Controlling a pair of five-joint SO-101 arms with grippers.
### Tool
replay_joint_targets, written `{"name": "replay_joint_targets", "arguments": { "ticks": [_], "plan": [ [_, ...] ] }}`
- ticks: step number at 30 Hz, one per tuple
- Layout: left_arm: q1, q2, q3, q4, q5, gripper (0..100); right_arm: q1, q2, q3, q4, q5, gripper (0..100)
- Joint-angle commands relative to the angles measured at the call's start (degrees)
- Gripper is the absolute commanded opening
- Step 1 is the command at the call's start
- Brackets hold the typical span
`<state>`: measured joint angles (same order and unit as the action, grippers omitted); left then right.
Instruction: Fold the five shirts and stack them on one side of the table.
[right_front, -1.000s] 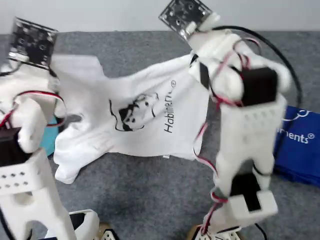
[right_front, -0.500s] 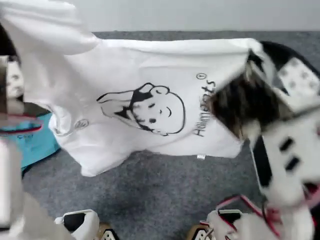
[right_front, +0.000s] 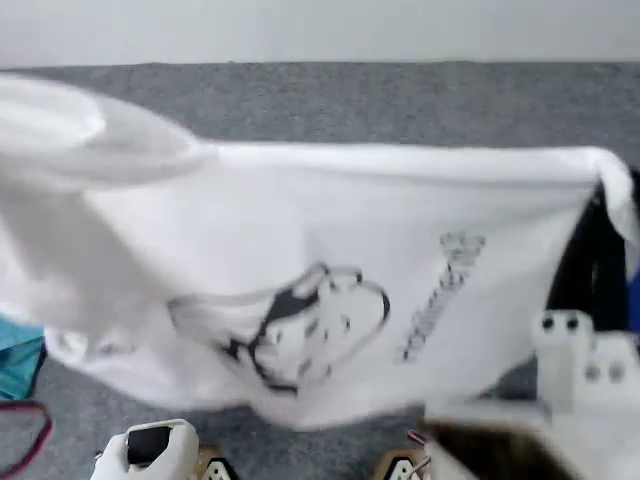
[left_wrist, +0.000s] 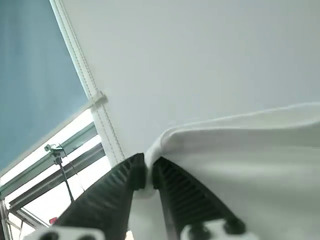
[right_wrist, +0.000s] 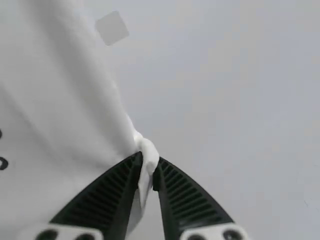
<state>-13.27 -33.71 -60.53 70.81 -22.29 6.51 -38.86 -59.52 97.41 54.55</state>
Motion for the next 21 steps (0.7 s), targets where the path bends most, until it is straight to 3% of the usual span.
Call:
{"name": "replay_joint_targets", "arguments": {
  "ticks": [1,9,14,18,21],
  "plan": [
    [-0.3,0.2,-3.1,2.5,-1.1,1,2.5,-1.0,0.2,2.7,0.7,1.0],
    [2.3,2.5,5.1,14.0,-1.6,1,3.6,0.2,17.8,5.2,0.6,1.0],
    [8.9,4.0,21.1,18.7,-8.8,1,1.9,0.3,40.2,2.9,0.7,1.0],
    [11.8,5.3,37.9,16.2,-11.3,1,-0.3,0.0,56.4,-6.5,0.4,1.0],
    [11.6,6.5,49.4,7.3,-11.3,1,-0.8,0.4,65.9,-17.5,0.4,1.0]
  ]
}}
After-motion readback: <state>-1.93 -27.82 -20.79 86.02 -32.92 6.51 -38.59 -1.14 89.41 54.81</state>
